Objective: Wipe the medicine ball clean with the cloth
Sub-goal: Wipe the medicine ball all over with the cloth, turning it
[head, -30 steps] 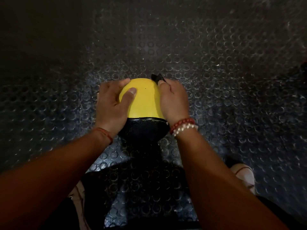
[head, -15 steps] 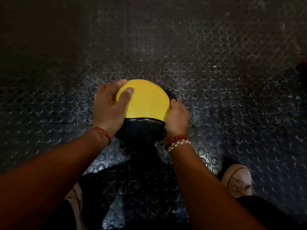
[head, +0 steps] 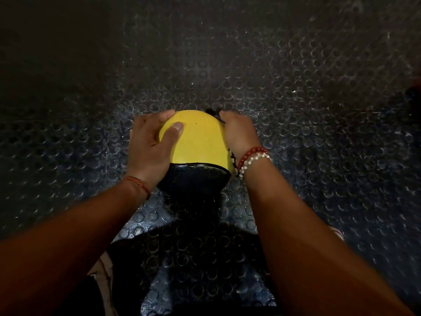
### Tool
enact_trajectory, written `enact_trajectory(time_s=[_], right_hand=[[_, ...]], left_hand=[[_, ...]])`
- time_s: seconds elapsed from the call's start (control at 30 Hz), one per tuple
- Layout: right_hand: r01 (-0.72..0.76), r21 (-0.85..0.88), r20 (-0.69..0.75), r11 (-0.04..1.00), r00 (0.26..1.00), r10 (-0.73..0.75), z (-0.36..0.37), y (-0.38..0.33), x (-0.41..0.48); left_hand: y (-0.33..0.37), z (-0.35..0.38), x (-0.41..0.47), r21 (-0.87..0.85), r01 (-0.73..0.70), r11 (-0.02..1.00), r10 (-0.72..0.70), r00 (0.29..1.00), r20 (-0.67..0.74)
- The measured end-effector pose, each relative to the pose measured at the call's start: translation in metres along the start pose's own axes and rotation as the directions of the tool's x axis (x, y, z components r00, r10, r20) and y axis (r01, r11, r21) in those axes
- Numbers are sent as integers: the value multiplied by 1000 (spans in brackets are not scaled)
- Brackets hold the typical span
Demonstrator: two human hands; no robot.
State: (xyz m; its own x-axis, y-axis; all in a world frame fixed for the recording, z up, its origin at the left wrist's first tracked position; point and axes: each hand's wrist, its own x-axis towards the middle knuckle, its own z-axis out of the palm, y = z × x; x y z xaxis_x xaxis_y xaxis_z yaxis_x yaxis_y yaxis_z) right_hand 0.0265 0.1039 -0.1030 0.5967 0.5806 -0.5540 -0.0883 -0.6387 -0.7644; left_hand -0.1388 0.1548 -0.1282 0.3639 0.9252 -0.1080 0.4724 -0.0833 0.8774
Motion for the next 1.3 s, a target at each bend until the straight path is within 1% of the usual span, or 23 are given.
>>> enact_trajectory(time_s=[0.1,0.23,0.3,0.33,0.37,0.4,0.43,0.47,0.53,0.57,0.6,0.67,0.73,0.8,0.87,0.93,0.97,1.03,1.1,1.17,1.2,1.27,1.3], right_hand=[[-83,-10,1,997,997,83,-5,10,0],[-252,160,-58,954,963,264,-5,28,-18],[-235,171,-107,957,961,255,3,34,-24],[-217,213,-168,953,952,254,8,36,-28],[-177,235,-206,956,952,227,14,38,-32],[-125,214,-221,969,960,172,20,38,-37],[-80,180,-254,980,959,125,24,37,-43],[-19,81,-270,997,962,40,26,35,-46],[132,-109,-245,985,957,-156,24,28,-45],[200,-154,-212,968,950,-230,22,22,-40],[253,-189,-171,949,943,-285,21,18,-33],[304,-180,-70,935,945,-320,18,8,-20],[248,-111,5,962,969,-248,15,0,-9],[125,-49,54,991,991,-122,12,-2,4],[-35,59,70,998,997,31,9,2,11],[-188,146,52,971,982,182,9,13,11],[-237,170,34,957,971,235,9,19,7],[-307,247,-1,919,948,317,13,33,-2],[-323,361,-43,875,931,362,21,44,-15],[-232,408,-148,883,938,315,33,49,-29],[-151,381,-218,912,944,248,40,48,-37],[65,196,-318,978,948,1,46,40,-49],[173,79,-321,982,937,-139,45,33,-51]], left_hand=[[-2,0,1,1,12,1000,-12,1000,-2],[-1,1,5,-6,21,1000,-21,1000,-20],[-2,1,6,4,19,1000,-19,1000,-22],[-2,1,7,14,19,1000,-19,1000,-22],[-1,0,7,27,19,999,-19,1000,-20],[-1,-1,8,42,20,999,-19,1000,-19],[-2,-2,10,59,17,998,-16,1000,-15],[-4,-4,11,73,9,997,-8,1000,-6],[-8,-9,14,72,-17,997,15,999,31],[-10,-10,14,69,-28,997,24,998,49],[-11,-12,14,68,-34,997,30,998,62],[-11,-14,14,51,-20,998,17,997,73],[-10,-17,15,12,9,1000,-9,997,76],[-10,-19,15,-38,30,999,-27,996,81],[-11,-20,15,-95,58,994,-51,996,77],[-12,-21,16,-118,82,990,-73,994,78],[-12,-22,18,-128,96,987,-86,993,81],[-13,-24,20,-150,126,981,-114,990,88],[-14,-25,22,-158,142,977,-128,987,94],[-14,-26,24,-159,145,977,-129,986,105],[-15,-27,25,-155,145,977,-128,985,115],[-16,-31,26,-137,145,980,-126,983,137],[-16,-33,27,-132,143,981,-123,981,148]])
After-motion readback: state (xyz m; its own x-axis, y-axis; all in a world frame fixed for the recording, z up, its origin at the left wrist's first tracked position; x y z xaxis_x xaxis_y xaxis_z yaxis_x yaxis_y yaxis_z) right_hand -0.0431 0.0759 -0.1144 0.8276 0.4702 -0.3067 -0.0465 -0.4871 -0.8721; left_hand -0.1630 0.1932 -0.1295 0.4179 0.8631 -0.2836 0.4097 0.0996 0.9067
